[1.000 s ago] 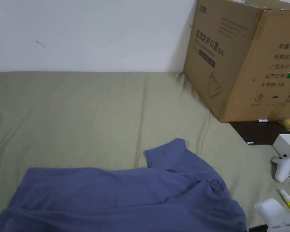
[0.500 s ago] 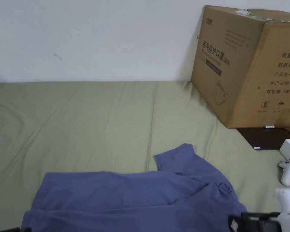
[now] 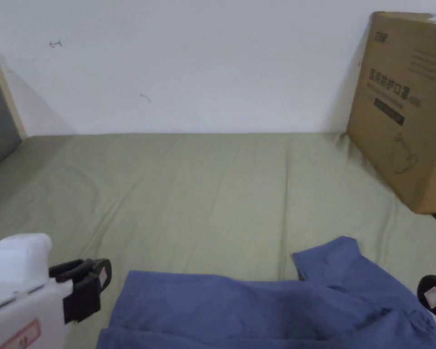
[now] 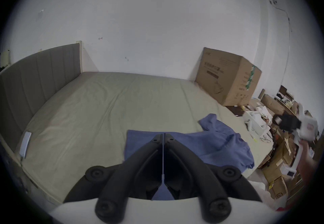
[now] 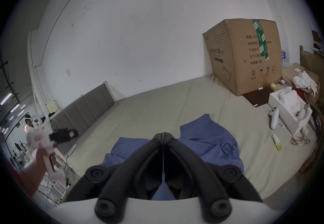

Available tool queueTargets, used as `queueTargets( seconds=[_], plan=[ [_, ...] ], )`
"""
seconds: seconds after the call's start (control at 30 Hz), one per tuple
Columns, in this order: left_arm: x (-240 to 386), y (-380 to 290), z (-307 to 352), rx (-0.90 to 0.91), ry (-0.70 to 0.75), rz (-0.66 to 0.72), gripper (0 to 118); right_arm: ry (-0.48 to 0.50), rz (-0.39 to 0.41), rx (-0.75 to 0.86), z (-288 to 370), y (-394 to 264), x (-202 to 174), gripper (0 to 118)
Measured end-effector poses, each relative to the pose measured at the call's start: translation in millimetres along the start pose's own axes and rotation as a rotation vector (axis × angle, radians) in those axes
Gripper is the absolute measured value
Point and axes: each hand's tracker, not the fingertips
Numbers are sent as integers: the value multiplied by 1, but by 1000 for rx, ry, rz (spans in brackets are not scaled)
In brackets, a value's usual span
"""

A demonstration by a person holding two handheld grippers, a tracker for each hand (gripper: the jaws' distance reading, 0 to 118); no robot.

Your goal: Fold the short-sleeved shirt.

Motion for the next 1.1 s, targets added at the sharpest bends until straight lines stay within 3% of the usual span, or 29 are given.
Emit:
queueTargets(
  seconds=[0.1, 0.17, 0.2, 0.27, 0.3, 0.37, 0.5, 0.63, 0.67, 0.73, 0.8, 0.87, 0.93, 0.97, 1.03, 1.07, 1.1],
  plan=[
    [-35, 39, -84, -310, -43, -32, 1, -29, 55, -53, -20, -2, 7, 0],
    [-58, 38, -142, -422, -48, -21, 3, -41, 62, -84, -33, -8, 9, 0],
    [-67, 35, -169, -431, -9, -35, 23, -36, 51, -104, -41, -11, 13, 0],
    [-81, 25, -214, -442, 19, -38, 97, -40, 25, -135, -54, -20, 18, 0],
    [-88, 17, -239, -472, 39, -41, 118, -40, 6, -157, -61, -23, 22, 0],
    [-97, -4, -263, -524, 103, -32, 113, -51, -12, -183, -72, -29, 27, 0],
    [-109, -34, -311, -581, 81, 22, 108, -78, -9, -238, -89, -38, 36, 0],
    [-90, -48, -314, -564, 122, -125, 111, -98, -13, -267, -96, -41, 41, 0],
    [-80, -47, -307, -526, 156, -141, 105, -100, -16, -268, -95, -42, 48, 0],
    [-61, -47, -292, -447, 144, -173, 61, -97, -20, -249, -97, -40, 52, 0],
    [-54, -48, -279, -480, 150, -211, 2, -98, -14, -204, -106, -27, 58, 0],
    [-55, -40, -271, -514, 46, -141, 3, -96, 3, -187, -128, -6, 72, 0],
    [-54, -24, -248, -418, 91, -114, 3, -179, 50, -247, -168, 22, 94, 1],
    [-57, -14, -239, -379, 89, -96, 3, -183, 40, -330, -195, 34, 110, 11],
    [-62, 1, -225, -359, 30, -13, 3, -229, 17, -471, -245, 47, 138, 98],
    [-64, 4, -220, -357, 27, 12, 3, -266, 30, -557, -272, 51, 155, 118],
    [-65, 6, -217, -361, 41, 18, 3, -303, 25, -520, -293, 53, 166, 117]
  ],
)
